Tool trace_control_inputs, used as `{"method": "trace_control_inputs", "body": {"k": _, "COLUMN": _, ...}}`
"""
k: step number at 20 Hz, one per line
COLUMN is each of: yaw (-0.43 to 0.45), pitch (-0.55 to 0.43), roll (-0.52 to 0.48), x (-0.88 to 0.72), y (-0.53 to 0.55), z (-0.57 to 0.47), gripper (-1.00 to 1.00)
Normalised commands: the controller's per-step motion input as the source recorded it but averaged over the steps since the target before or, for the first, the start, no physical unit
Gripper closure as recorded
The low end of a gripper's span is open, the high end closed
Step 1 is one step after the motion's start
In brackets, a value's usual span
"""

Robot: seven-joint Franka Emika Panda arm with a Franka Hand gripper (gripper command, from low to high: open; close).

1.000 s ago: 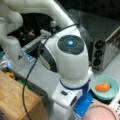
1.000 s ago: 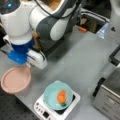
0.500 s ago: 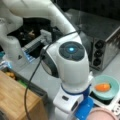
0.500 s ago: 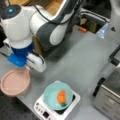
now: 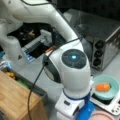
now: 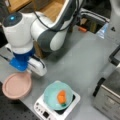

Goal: Pick up the pan. Place the pan on the table. Pick up the bowl. Place the bowl on the stove.

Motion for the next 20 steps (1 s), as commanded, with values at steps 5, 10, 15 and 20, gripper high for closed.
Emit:
{"method": "trace_control_inputs", "body": {"k": 5, "yaw": -0.002, "pitch": -0.016, "roll": -0.253, "x": 0.04, "y": 0.11, "z": -0.08, "gripper": 1.0}}
{"method": "trace_control_inputs", "body": {"k": 10, "yaw": 0.009, "pitch": -0.019, "roll": -0.289, "x": 0.0, "y": 0.11, "z": -0.06, "gripper": 1.0}}
{"method": "trace_control_inputs", "body": {"k": 15, "yaw": 0.028, "pitch": -0.011, "roll": -0.269, "x": -0.07, "y": 0.13, "z": -0.05, "gripper": 1.0}}
{"method": "trace_control_inputs", "body": {"k": 20, "yaw": 0.021, "pitch": -0.007, "roll": -0.255, "x": -0.14, "y": 0.17, "z": -0.07, "gripper": 1.0}}
